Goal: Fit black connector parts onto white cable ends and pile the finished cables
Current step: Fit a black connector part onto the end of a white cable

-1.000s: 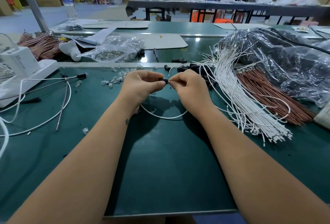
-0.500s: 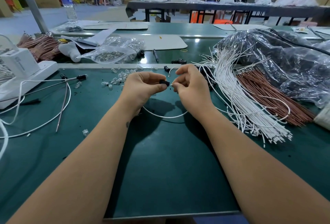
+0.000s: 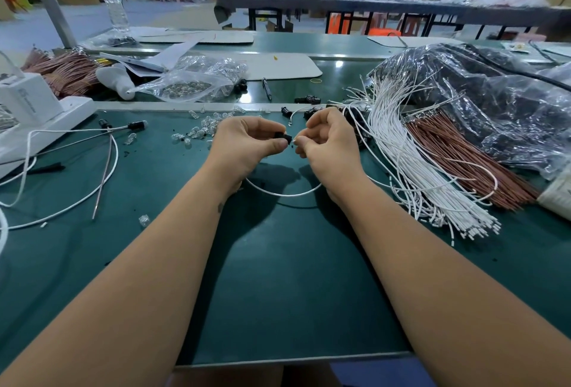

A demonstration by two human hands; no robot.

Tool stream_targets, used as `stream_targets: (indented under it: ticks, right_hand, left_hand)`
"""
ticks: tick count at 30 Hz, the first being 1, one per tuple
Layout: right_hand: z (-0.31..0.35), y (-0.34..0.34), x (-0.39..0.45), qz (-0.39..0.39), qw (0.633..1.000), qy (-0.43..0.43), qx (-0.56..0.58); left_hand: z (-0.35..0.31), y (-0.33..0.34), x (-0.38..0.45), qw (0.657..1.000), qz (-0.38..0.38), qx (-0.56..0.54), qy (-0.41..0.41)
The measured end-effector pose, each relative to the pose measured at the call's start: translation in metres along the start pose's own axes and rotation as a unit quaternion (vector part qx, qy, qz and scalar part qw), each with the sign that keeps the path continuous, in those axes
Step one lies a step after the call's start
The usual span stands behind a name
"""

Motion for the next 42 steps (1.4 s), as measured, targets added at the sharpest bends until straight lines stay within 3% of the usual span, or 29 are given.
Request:
stream_targets:
  ticks: [5, 10, 23, 29, 37, 42]
  right_hand:
    - [0.004, -0.002, -0.001, -0.014, 1.0, -0.012, -0.025]
    - [0.004, -0.005, 0.002, -0.058, 0.994, -0.037, -0.09]
    - [0.002, -0.003, 0.005, -0.035, 0.994, -0.035, -0.101]
    - [0.001, -0.004, 0.006, -0.04, 0.994, -0.036, -0.093]
    - [0.002, -0.004, 0.005, -0.035, 0.997, 0.0, -0.075]
    - [0.007, -0.005, 0.002, -0.038, 0.997, -0.026, -0.064]
  left_hand:
    - [-0.003, 0.002, 0.001, 0.998, -0.012, -0.055, -0.026]
    - [-0.007, -0.004, 0.005, 0.996, -0.059, -0.068, 0.01]
    - [-0.018, 0.001, -0.001, 0.989, -0.025, 0.068, 0.127]
    - [-0.014, 0.0, 0.0, 0.994, -0.03, 0.017, 0.101]
    - [-0.009, -0.002, 0.002, 0.995, -0.046, 0.031, 0.078]
    - [-0.004, -0.003, 0.003, 0.999, -0.035, -0.006, 0.029]
Point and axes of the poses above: each hand's wrist, its own x-axis towards the middle knuckle, its own y-axis out of the palm, z = x × y, the point moved 1 cm from there along x, towards the middle knuckle, and after that the axes turned 9 degrees about y, right-handed, at the moved point
